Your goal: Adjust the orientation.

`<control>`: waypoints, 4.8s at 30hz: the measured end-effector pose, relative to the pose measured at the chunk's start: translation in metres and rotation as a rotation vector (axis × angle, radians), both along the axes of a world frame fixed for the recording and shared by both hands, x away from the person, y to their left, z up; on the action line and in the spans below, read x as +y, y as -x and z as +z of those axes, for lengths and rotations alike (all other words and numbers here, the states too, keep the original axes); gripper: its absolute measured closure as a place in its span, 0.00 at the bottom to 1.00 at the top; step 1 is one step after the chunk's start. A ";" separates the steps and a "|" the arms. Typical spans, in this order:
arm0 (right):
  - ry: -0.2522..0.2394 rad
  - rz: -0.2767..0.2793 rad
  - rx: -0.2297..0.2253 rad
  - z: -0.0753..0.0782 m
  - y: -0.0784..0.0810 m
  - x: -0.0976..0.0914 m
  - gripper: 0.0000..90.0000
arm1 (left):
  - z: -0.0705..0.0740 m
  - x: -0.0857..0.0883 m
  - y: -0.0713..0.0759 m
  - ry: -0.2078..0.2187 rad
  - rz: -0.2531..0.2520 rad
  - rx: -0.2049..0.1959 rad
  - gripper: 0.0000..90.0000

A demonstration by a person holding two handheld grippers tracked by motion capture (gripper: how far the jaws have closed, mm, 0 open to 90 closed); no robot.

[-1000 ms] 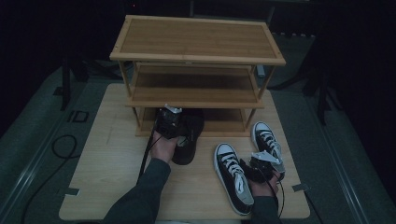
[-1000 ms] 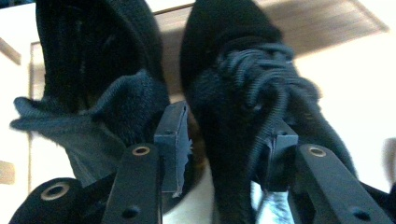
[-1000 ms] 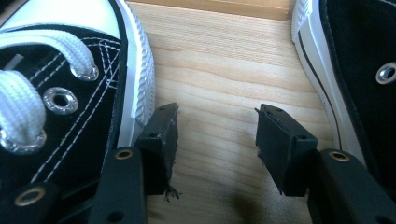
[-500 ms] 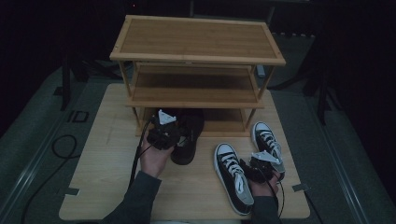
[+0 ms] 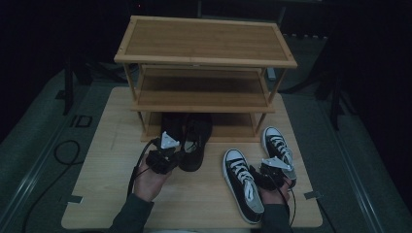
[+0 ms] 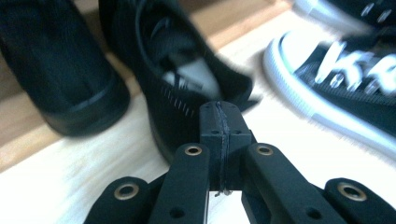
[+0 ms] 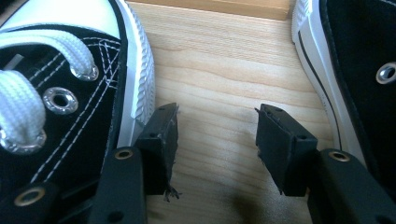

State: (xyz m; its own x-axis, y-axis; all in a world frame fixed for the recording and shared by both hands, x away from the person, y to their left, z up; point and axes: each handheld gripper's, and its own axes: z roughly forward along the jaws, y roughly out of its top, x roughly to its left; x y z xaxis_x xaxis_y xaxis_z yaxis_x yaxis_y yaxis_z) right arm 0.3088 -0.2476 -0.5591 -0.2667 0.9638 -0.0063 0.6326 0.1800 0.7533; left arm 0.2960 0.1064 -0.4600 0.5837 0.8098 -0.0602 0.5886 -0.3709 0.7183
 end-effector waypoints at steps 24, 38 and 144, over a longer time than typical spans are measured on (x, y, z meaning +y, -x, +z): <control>0.004 0.003 -0.001 0.000 0.000 0.000 0.54 | -0.063 -0.039 -0.007 -0.230 -0.093 0.108 1.00; 0.002 0.002 0.000 0.000 0.000 0.000 0.54 | -0.055 -0.057 -0.026 -0.244 -0.090 0.069 1.00; 0.000 0.011 -0.047 0.025 0.014 -0.003 0.68 | -0.098 -0.149 -0.143 -0.075 0.172 -0.139 0.99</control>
